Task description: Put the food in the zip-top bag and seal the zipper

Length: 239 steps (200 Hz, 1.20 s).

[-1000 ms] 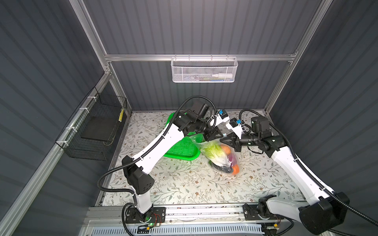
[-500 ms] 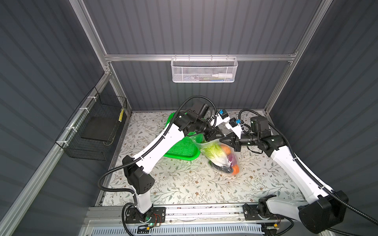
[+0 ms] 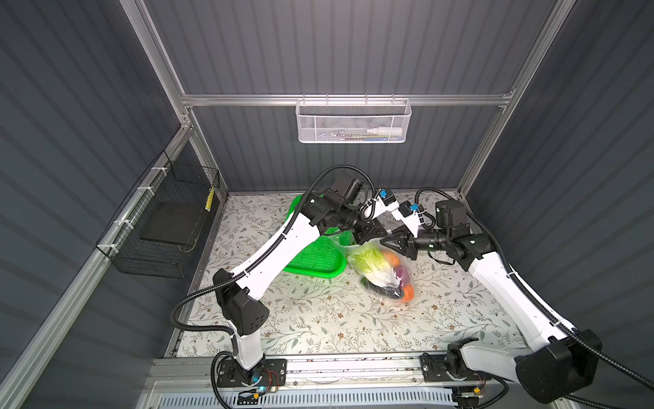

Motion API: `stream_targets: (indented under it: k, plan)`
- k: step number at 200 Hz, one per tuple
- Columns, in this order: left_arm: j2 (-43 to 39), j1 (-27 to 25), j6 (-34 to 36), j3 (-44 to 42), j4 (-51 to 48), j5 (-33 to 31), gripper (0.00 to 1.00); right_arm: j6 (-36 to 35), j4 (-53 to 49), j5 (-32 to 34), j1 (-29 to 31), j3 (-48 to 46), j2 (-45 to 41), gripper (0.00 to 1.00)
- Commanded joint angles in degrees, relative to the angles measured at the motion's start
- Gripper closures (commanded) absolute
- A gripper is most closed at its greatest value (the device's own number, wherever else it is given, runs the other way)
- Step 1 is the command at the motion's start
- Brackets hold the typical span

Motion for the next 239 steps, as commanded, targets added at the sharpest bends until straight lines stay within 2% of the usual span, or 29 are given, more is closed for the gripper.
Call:
stream_targets:
  k: [1,15,30,73,111,139,197,239]
  plan:
    - [0.7,0.3,-0.8,2.4,-0.1,1.7,1.0,1.2,0.8,-1.6,-1.4,0.2,-1.6,0.59]
    - [0.9,0.4,-0.9,2.6,-0.1,1.7,1.0,1.4,-0.6,-3.3,-3.4,1.0,-2.3,0.54]
    - [1.2,0.3,-1.0,2.8,-0.3,1.9,1.0,1.5,-1.3,-4.5,-5.5,1.4,-3.5,0.54]
    - [1.9,0.3,-1.6,3.5,-0.3,2.8,1.0,3.5,1.8,-7.8,-6.5,0.8,-3.2,0.66]
    - [2.3,0.3,-2.1,4.2,-0.6,3.1,1.0,5.7,6.3,-10.2,-6.2,-0.4,-2.6,0.66]
    - [2.3,0.3,-2.1,4.5,-0.7,2.9,1.0,4.8,5.2,-10.1,-6.2,-0.8,-2.1,0.81]
    - [2.7,0.3,-1.8,4.9,-0.6,3.1,1.0,5.0,6.3,-9.4,-6.1,-2.5,-1.5,0.77]
    - [2.8,0.3,-2.4,4.9,0.0,3.6,1.0,6.0,8.1,-9.5,-5.9,-3.1,-1.2,0.91]
